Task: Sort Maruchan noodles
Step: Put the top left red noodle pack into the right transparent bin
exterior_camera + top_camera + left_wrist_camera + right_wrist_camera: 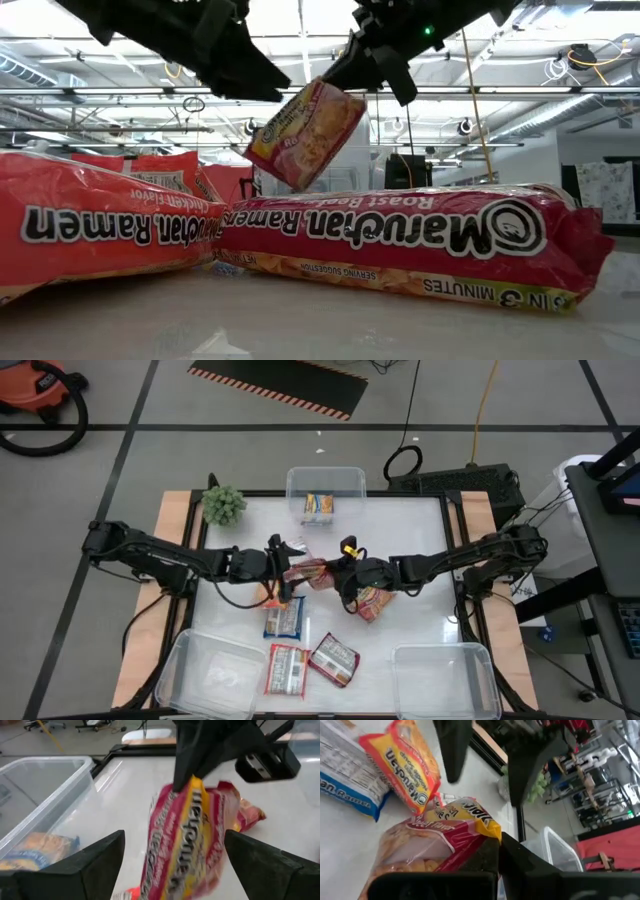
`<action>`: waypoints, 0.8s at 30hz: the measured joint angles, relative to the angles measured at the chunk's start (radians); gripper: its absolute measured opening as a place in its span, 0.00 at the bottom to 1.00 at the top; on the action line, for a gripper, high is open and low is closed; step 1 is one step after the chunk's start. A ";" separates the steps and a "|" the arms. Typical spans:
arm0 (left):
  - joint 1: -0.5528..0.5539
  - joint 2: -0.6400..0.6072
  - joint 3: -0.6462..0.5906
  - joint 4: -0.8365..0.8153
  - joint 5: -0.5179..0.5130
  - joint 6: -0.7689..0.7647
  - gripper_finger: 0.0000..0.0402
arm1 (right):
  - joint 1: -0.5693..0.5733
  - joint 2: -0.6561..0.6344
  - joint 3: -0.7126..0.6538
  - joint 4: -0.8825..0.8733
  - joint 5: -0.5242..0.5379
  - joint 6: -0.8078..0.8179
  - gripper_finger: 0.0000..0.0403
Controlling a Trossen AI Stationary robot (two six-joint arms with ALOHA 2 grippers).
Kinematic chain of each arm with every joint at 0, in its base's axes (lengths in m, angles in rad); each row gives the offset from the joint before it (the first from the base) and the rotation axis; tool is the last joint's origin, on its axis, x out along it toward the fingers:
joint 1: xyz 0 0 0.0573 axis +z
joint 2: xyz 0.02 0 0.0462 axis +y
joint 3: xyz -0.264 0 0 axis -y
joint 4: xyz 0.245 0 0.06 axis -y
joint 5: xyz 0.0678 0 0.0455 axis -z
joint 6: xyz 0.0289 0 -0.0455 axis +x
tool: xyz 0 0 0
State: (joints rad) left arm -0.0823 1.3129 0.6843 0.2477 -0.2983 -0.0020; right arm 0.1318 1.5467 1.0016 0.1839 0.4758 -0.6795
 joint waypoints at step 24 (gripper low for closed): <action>0.062 0.063 0.000 0.042 0.249 0.001 0.74 | 0.074 0.000 0.000 0.188 0.107 -0.196 0.00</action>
State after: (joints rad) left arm -0.0208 1.3758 0.6842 0.2901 -0.0498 -0.0009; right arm 0.2062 1.5463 1.0016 0.3717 0.5832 -0.8757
